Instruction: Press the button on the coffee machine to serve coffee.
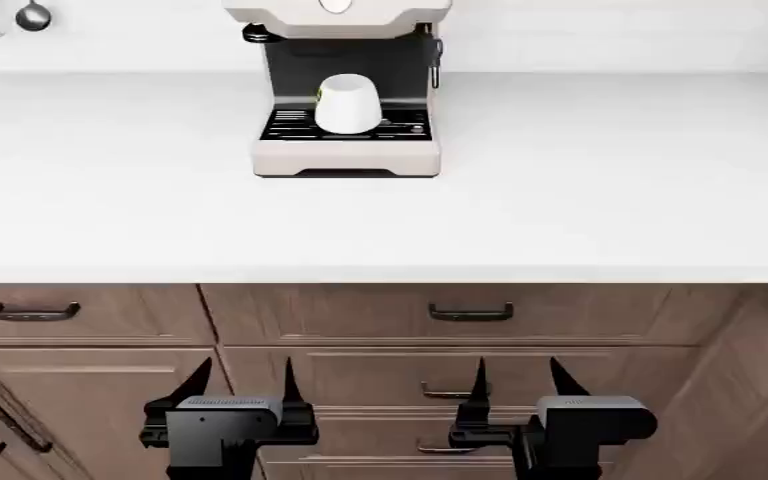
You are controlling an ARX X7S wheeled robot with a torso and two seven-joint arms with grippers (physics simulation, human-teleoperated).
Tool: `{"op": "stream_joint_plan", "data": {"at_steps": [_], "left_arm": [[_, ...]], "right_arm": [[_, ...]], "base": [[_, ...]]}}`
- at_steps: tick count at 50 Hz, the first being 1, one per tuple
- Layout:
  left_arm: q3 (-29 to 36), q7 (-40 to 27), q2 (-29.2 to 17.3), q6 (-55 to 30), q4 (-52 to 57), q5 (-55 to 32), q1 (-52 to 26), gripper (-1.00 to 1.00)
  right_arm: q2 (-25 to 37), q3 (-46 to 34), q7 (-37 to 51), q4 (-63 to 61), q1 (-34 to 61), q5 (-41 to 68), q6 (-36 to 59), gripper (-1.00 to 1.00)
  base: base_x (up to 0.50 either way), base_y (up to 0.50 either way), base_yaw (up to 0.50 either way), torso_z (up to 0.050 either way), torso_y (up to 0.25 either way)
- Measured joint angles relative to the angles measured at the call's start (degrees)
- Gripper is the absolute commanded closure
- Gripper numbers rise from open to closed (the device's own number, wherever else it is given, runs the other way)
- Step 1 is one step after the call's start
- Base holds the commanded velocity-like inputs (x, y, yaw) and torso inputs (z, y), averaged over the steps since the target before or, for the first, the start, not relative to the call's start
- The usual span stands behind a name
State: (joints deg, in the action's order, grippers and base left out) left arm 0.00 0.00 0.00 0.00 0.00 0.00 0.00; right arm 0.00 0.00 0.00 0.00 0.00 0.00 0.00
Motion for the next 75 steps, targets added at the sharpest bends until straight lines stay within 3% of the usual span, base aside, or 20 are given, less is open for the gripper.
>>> {"op": "stream_joint_plan", "data": {"at_steps": [16, 48, 57, 75], "left_arm": [[1.6, -1.9, -2.1, 0.8, 0.0, -1.6, 0.4, -1.00], [4.4, -5.1, -5.1, 0.8, -0.1, -4.3, 0.5, -1.00], [5.6, -5.5, -5.7, 1.3, -0.1, -4.6, 0.5, -1.00], [7.4, -6.5, -6.5, 2.3, 0.0, -4.9, 0.3, -1.00]], "right_arm": [[1.9, -2.3, 2.3, 0.0, 0.1, 1.9, -0.1, -1.00], [4.6, -5.3, 6.1, 0.0, 0.4, 4.6, 0.3, -1.00], [5.1, -6.1, 7.0, 0.1, 0.5, 4.8, 0.4, -1.00], [6.2, -7.3, 8.6, 0.1, 0.7, 5.5, 0.6, -1.00]], "base": [[0.00, 0.00, 0.00, 0.000, 0.000], [0.06, 0.48, 0.00, 0.000, 0.000], [0.00, 0.04, 0.00, 0.000, 0.000], [0.00, 0.00, 0.00, 0.049, 0.000]]}}
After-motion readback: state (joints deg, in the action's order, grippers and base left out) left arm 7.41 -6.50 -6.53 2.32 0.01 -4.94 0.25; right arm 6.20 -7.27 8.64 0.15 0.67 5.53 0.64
